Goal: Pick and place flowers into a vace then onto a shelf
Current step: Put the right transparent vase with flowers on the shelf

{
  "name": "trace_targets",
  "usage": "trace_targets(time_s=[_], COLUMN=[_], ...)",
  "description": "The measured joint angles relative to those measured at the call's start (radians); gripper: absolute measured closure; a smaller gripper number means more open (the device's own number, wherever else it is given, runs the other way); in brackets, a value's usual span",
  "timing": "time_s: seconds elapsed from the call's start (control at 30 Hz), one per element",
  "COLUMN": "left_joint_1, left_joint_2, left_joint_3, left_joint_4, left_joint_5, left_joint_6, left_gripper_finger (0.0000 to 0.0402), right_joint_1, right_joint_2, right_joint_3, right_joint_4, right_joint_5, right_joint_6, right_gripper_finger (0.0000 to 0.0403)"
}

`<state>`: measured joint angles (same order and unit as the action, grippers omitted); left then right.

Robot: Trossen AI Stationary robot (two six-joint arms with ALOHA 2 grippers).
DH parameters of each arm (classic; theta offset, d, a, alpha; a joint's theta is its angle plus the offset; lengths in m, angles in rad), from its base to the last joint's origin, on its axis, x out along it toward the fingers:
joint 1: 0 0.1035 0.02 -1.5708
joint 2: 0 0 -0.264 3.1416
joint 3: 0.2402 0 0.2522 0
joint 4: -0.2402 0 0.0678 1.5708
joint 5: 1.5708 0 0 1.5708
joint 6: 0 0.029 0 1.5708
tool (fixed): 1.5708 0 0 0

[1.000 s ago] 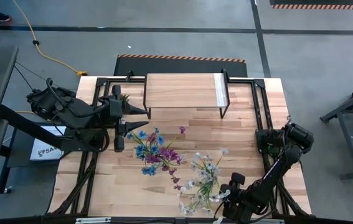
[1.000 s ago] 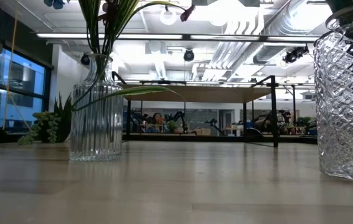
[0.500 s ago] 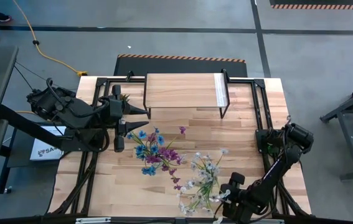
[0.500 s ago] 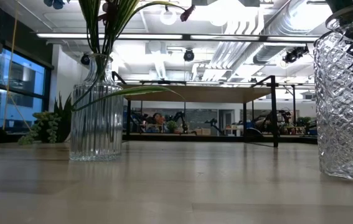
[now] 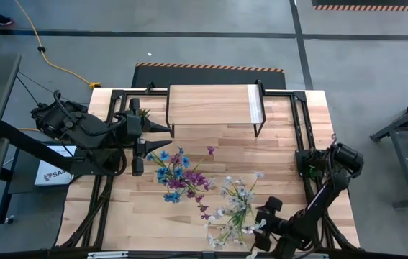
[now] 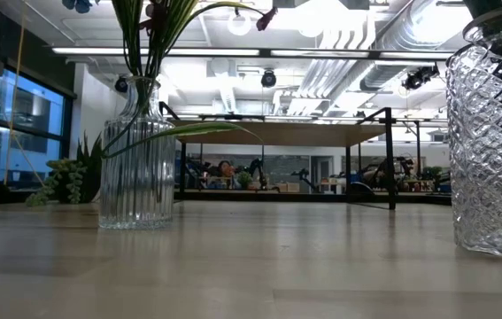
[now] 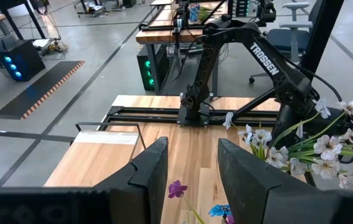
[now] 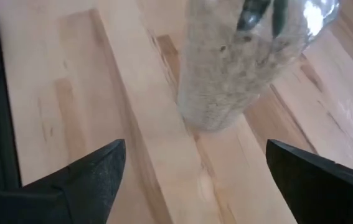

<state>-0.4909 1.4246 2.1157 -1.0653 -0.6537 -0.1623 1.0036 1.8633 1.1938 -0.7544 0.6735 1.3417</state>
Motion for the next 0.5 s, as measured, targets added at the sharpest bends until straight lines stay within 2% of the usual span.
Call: trace_targets(time_s=[0.13, 0.5], left_joint_1=[0.000, 0.000], left_joint_2=[0.000, 0.000], left_joint_3=[0.000, 0.000], left_joint_4=[0.000, 0.000], left_joint_5=[0.000, 0.019], left_joint_6=[0.000, 0.000], left_gripper_finger=[0.0227, 0.0227], right_joint_1=[0.002, -0.032], right_joint_2=[0.000, 0.000], right_joint_3=[0.000, 0.000], right_joint_4=[-0.022, -0.015], right_joint_5=[-0.023, 0.098], right_joint_6=[0.027, -0.017], right_gripper_finger=[0.0028, 0.0028])
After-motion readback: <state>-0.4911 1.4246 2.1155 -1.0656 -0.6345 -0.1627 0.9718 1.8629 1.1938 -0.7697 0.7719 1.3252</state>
